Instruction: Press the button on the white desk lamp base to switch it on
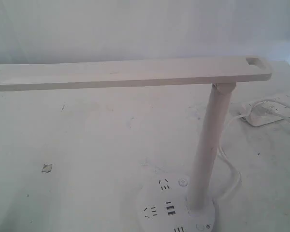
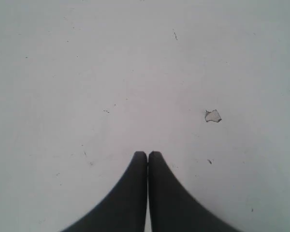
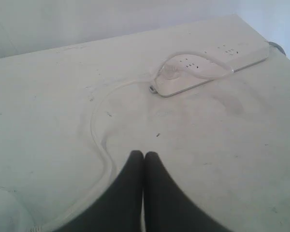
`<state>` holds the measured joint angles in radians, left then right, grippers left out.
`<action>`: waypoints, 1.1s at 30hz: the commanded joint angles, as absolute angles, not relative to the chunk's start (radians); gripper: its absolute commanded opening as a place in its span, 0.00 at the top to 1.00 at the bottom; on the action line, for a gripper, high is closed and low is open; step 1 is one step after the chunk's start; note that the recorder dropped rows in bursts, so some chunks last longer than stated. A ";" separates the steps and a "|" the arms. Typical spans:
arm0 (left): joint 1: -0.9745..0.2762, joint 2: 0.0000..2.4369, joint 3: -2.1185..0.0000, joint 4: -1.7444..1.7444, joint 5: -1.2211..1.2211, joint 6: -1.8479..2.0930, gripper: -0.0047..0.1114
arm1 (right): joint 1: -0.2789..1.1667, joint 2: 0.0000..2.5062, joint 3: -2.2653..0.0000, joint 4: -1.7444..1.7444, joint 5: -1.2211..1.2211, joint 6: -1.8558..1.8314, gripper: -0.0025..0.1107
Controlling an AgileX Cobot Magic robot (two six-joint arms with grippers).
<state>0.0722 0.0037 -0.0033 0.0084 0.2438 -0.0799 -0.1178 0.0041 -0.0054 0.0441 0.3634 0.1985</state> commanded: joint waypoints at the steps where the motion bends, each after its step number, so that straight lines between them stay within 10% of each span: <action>1: 0.067 0.000 0.000 0.005 0.247 -0.083 0.96 | -0.120 0.000 0.000 0.035 0.350 0.198 0.98; 33: 0.067 0.000 0.000 0.005 0.247 -0.083 0.96 | -0.120 0.000 0.000 -0.315 0.348 0.106 0.98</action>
